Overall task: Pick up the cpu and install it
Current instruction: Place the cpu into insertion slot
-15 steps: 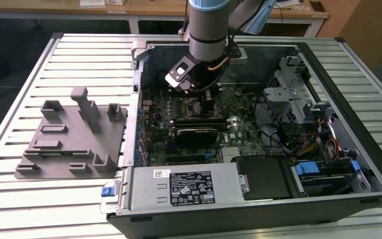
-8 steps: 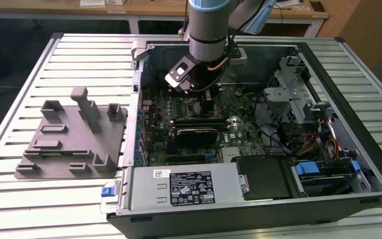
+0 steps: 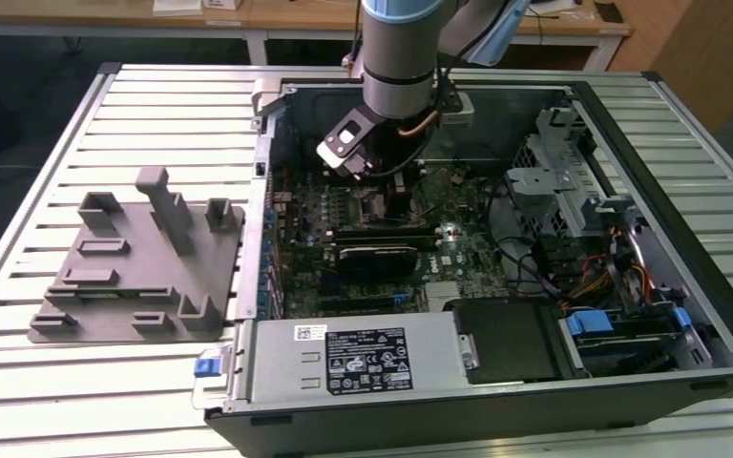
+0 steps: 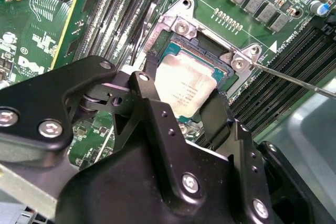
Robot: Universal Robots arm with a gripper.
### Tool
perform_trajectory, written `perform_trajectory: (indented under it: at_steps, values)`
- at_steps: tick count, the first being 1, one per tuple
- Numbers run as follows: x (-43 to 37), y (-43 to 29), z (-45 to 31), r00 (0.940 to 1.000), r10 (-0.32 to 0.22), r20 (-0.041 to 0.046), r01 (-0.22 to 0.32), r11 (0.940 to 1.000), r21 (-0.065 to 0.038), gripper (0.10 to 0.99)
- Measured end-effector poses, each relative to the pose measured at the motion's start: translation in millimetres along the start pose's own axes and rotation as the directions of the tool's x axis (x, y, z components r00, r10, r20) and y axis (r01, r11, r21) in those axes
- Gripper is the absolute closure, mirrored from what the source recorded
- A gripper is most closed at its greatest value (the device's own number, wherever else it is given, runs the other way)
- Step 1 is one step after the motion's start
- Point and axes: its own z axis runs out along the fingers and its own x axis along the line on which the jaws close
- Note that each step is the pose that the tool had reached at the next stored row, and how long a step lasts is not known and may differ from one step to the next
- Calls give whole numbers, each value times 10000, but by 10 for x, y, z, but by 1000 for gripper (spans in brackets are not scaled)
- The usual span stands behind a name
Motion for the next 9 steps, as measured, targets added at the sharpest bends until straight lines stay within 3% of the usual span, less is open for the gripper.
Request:
perform_trajectory:
  at_steps: [9]
  values:
    - [0,0,-7,10000,6,-1,-6,10000,-1,482]
